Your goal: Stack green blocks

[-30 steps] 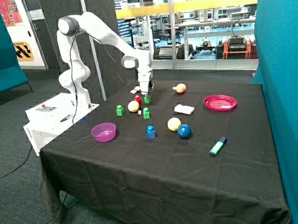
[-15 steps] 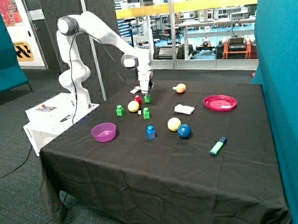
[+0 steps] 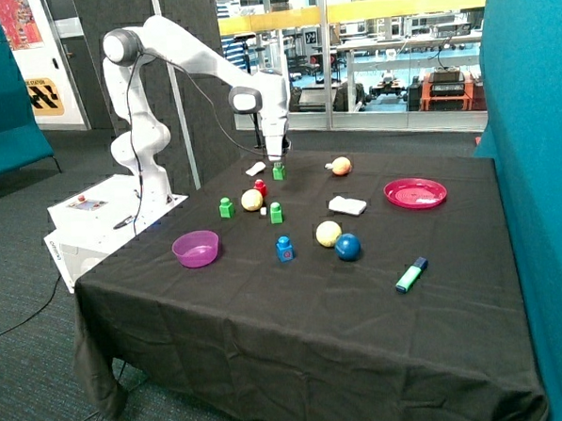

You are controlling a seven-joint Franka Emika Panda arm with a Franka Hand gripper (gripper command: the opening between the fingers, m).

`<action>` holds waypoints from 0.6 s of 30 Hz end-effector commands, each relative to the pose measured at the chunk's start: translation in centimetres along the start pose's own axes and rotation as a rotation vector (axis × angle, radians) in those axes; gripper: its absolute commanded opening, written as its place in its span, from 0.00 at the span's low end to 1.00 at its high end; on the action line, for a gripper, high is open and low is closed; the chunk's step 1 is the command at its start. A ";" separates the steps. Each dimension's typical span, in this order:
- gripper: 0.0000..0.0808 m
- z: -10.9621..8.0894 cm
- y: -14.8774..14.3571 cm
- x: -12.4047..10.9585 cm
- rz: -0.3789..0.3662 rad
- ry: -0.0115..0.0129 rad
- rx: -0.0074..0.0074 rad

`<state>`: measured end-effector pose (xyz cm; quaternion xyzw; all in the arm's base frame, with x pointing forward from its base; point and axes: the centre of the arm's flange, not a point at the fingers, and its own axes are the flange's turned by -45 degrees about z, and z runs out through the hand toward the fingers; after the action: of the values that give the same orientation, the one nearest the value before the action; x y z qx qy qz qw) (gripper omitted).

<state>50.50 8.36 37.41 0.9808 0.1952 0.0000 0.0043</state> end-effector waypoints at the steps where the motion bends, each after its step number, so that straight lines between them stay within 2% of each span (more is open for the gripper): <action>1: 0.00 -3.1 1.0 0.3 -0.008 0.0017 0.0085; 7: 0.00 -3.9 2.6 -0.1 0.021 0.0016 0.0085; 18: 0.00 -5.1 7.2 -0.1 0.095 0.0012 0.0086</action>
<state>51.82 4.59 41.30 0.9852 0.1715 0.0016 0.0007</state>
